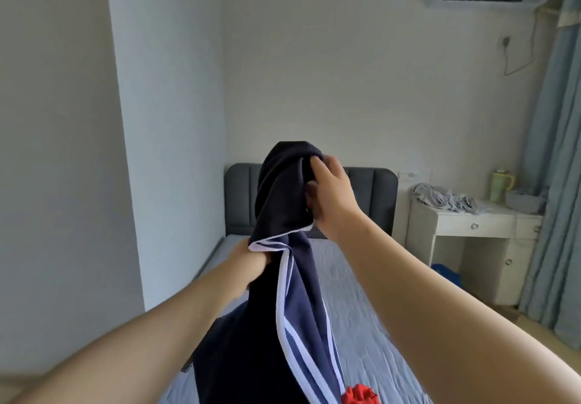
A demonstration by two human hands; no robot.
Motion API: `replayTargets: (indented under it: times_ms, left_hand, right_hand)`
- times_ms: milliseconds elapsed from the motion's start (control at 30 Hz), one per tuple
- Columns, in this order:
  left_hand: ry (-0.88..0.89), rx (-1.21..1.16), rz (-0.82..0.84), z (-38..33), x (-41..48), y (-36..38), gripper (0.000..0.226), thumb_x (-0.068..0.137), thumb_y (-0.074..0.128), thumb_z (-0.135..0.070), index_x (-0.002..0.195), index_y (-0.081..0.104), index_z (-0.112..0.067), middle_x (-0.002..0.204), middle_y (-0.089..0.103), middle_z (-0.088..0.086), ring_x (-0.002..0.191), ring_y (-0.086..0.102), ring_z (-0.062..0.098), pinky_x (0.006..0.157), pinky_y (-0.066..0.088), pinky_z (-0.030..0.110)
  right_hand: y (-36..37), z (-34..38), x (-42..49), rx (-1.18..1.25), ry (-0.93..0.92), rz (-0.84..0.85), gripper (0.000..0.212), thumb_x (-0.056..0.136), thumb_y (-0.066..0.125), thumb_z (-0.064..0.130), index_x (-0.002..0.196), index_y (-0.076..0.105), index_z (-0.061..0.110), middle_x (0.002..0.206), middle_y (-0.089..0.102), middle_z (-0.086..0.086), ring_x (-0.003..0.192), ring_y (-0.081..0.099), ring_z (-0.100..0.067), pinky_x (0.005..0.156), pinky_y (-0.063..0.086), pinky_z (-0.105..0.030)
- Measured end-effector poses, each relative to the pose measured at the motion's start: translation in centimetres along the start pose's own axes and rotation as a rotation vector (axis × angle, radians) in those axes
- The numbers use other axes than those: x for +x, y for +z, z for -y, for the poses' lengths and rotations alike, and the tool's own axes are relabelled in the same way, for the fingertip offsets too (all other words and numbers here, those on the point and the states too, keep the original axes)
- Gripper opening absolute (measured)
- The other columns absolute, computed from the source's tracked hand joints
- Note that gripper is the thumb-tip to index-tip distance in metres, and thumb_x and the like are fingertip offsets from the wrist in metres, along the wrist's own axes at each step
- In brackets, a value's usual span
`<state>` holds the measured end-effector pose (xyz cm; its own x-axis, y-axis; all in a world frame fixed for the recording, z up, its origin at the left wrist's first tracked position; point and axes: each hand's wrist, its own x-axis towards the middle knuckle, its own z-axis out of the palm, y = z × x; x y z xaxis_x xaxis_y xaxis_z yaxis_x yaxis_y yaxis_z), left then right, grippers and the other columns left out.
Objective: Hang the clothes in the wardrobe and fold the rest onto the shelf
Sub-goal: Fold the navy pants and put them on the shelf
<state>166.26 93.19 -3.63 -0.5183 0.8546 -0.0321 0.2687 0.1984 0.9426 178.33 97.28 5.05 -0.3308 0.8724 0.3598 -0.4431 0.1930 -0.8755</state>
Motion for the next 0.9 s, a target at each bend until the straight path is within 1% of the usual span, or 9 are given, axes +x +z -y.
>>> replayTargets:
  times_ms: [133, 200, 267, 333, 467, 567, 633, 767, 900]
  left_hand:
    - [-0.149, -0.487, -0.134, -2.2, 1.9, -2.6, 0.034, 0.089, 0.056, -0.011, 0.122, 0.056, -0.004, 0.110, 0.062, 0.019, 0.097, 0.062, 0.032, 0.084, 0.050, 0.040]
    - [-0.166, -0.602, -0.112, -3.9, 2.4, -3.3, 0.039, 0.089, 0.057, -0.015, 0.127, 0.053, -0.006, 0.121, 0.060, 0.017, 0.105, 0.061, 0.031, 0.082, 0.051, 0.037]
    - [-0.153, -0.716, -0.087, -5.6, 2.4, -3.7, 0.030, 0.089, 0.058, -0.014, 0.118, 0.059, -0.006, 0.105, 0.065, 0.013, 0.087, 0.064, 0.026, 0.067, 0.051, 0.032]
    - [-0.133, -0.781, -0.087, -7.0, 1.9, -3.9, 0.020, 0.089, 0.058, -0.015, 0.108, 0.060, -0.010, 0.084, 0.063, 0.007, 0.069, 0.060, 0.019, 0.055, 0.048, 0.027]
    - [-0.148, -0.716, -0.142, -7.4, 1.7, -5.0, 0.021, 0.090, 0.057, -0.015, 0.110, 0.061, -0.011, 0.080, 0.060, 0.004, 0.066, 0.057, 0.017, 0.055, 0.047, 0.025]
    - [-0.302, -0.554, -0.176, -6.9, 1.1, -5.6, 0.017, 0.090, 0.056, -0.018, 0.103, 0.063, -0.008, 0.087, 0.064, 0.007, 0.074, 0.060, 0.022, 0.071, 0.050, 0.031]
    - [-0.337, -0.394, -0.093, -6.5, 0.2, -5.4, 0.018, 0.091, 0.053, -0.021, 0.097, 0.062, -0.007, 0.093, 0.066, 0.009, 0.078, 0.060, 0.026, 0.065, 0.048, 0.036]
    - [-0.195, -0.106, 0.201, -4.3, -1.7, -3.3, 0.022, 0.089, 0.054, -0.033, 0.075, 0.057, -0.016, 0.073, 0.058, 0.004, 0.066, 0.053, 0.020, 0.059, 0.041, 0.027]
    - [-0.031, -0.346, 0.504, -3.5, -2.2, -2.8, 0.048, 0.084, 0.049, -0.059, 0.081, 0.071, -0.017, 0.085, 0.070, 0.007, 0.075, 0.066, 0.019, 0.069, 0.049, 0.026]
  right_hand:
    - [-2.4, -4.0, -1.4, -0.263, 0.107, 0.167, 0.056, 0.090, 0.055, 0.041, 0.139, 0.030, 0.033, 0.121, 0.051, 0.009, 0.107, 0.053, -0.012, 0.085, 0.039, -0.023]
    - [-3.7, -6.3, -2.8, -0.321, 0.204, 0.297, 0.072, 0.080, 0.070, 0.034, 0.139, 0.029, 0.032, 0.123, 0.054, 0.003, 0.109, 0.057, -0.015, 0.089, 0.045, -0.026]
    - [-4.7, -7.5, -3.7, -0.485, 0.276, 0.414, 0.082, 0.064, 0.080, 0.028, 0.133, 0.036, 0.034, 0.117, 0.061, 0.005, 0.102, 0.062, -0.013, 0.086, 0.051, -0.028]
    - [-5.7, -7.5, -3.8, -0.753, 0.284, 0.410, 0.071, 0.064, 0.080, 0.026, 0.125, 0.045, 0.028, 0.111, 0.063, 0.007, 0.099, 0.062, -0.011, 0.086, 0.052, -0.030]
    - [-7.3, -5.8, -3.2, -1.036, 0.347, 0.300, 0.031, 0.077, 0.074, 0.028, 0.101, 0.063, 0.013, 0.096, 0.067, -0.005, 0.086, 0.065, -0.021, 0.082, 0.053, -0.032]
    - [-6.6, -4.2, -3.1, -0.795, 0.370, 0.165, 0.027, 0.079, 0.071, 0.027, 0.100, 0.065, 0.011, 0.088, 0.071, -0.005, 0.077, 0.068, -0.020, 0.072, 0.056, -0.030]
    - [-5.4, -3.3, -2.9, -0.544, 0.443, 0.047, 0.023, 0.082, 0.068, 0.024, 0.099, 0.065, 0.010, 0.086, 0.070, -0.007, 0.075, 0.067, -0.022, 0.066, 0.054, -0.030]
    - [-3.4, -1.8, -1.9, -0.160, 0.611, -0.152, 0.019, 0.085, 0.057, 0.022, 0.101, 0.063, 0.013, 0.095, 0.064, -0.013, 0.088, 0.059, -0.029, 0.082, 0.047, -0.035]
    - [-3.0, -0.4, -1.2, 0.113, 0.530, -0.222, 0.025, 0.093, 0.036, 0.009, 0.091, 0.059, 0.020, 0.080, 0.060, -0.009, 0.066, 0.058, -0.025, 0.060, 0.051, -0.028]
